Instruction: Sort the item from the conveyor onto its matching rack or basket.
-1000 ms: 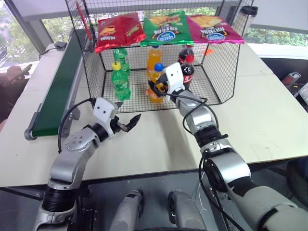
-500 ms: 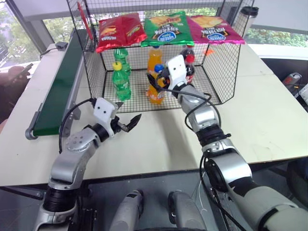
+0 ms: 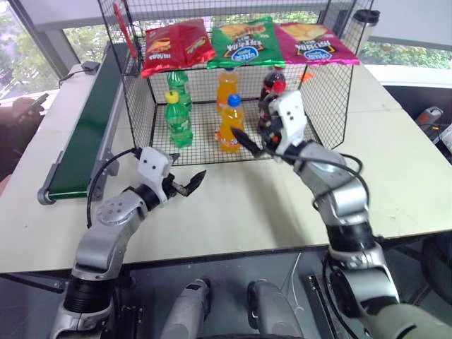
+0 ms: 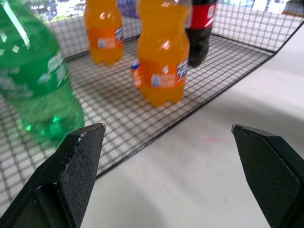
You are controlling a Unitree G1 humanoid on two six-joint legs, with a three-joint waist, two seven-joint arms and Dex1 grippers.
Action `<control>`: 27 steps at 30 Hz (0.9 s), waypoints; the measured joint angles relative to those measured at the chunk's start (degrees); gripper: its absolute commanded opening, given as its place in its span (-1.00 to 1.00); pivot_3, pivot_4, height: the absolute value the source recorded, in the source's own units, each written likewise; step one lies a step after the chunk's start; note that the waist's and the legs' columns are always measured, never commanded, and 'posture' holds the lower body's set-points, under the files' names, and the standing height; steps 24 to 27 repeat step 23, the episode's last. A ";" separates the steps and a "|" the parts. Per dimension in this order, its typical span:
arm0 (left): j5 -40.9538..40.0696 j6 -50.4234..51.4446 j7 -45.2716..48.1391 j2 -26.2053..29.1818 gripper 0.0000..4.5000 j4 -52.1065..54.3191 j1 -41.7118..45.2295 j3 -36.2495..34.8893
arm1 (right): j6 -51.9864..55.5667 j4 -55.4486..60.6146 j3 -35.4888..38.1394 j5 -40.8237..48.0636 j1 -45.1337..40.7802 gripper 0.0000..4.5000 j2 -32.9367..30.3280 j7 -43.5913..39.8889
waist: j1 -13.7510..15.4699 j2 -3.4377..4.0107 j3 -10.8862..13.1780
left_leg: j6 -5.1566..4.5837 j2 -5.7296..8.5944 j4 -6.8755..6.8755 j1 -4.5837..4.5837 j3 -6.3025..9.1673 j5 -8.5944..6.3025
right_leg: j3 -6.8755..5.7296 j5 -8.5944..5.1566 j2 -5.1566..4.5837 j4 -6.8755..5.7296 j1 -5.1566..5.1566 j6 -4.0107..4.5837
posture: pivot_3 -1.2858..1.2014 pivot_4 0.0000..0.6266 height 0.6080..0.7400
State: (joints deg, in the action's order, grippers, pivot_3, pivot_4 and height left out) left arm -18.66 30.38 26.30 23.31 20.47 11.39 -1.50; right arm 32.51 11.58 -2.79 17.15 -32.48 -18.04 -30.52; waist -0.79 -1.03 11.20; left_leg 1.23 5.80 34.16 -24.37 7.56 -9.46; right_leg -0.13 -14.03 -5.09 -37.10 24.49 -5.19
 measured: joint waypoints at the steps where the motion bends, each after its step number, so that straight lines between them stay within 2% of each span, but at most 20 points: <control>1: -0.12 0.22 -0.14 0.02 1.00 0.07 -0.51 -0.08 | 2.70 3.02 0.12 2.08 1.98 0.98 -1.29 -1.04 | 0.06 0.00 0.00 | 0.00 -0.01 0.01 0.01 0.00 0.00 | 0.00 -0.04 -0.04 0.00 -0.02 0.06 | 0.03 -0.52 0.98; 4: -0.59 0.73 -0.28 0.29 1.00 0.55 -1.92 -0.19 | 8.00 7.97 1.02 5.91 5.56 0.98 -3.48 -2.51 | 0.04 0.00 0.00 | 0.00 -0.05 0.04 0.02 -0.02 0.00 | -0.01 -0.09 -0.07 0.02 -0.04 0.20 | 0.03 -0.52 0.98; 9: -0.86 1.24 -0.23 1.06 1.00 2.08 -4.49 -0.42 | 10.27 10.99 1.59 7.31 10.23 0.98 -6.46 -3.17 | 0.14 -0.01 -0.01 | 0.01 -0.11 0.05 0.01 -0.05 0.00 | -0.01 -0.08 -0.07 0.08 -0.06 0.26 | 0.03 -0.52 0.98; 13: -1.15 1.65 -0.12 1.34 1.00 2.40 -6.07 -0.50 | 10.40 10.67 1.56 7.11 13.62 0.98 -7.58 -3.01 | 0.19 -0.02 -0.01 | 0.01 -0.11 0.05 -0.01 -0.08 0.00 | -0.01 -0.08 -0.08 0.12 -0.05 0.25 | 0.03 -0.52 0.98; 27: -1.98 1.58 0.43 1.39 1.00 2.63 -6.09 -0.51 | 6.25 5.76 1.42 3.97 16.48 0.98 -7.69 -1.51 | 0.23 -0.02 -0.01 | 0.01 -0.12 0.05 -0.01 -0.10 -0.01 | -0.03 -0.07 -0.08 0.16 -0.07 0.27 | 0.03 -0.52 0.98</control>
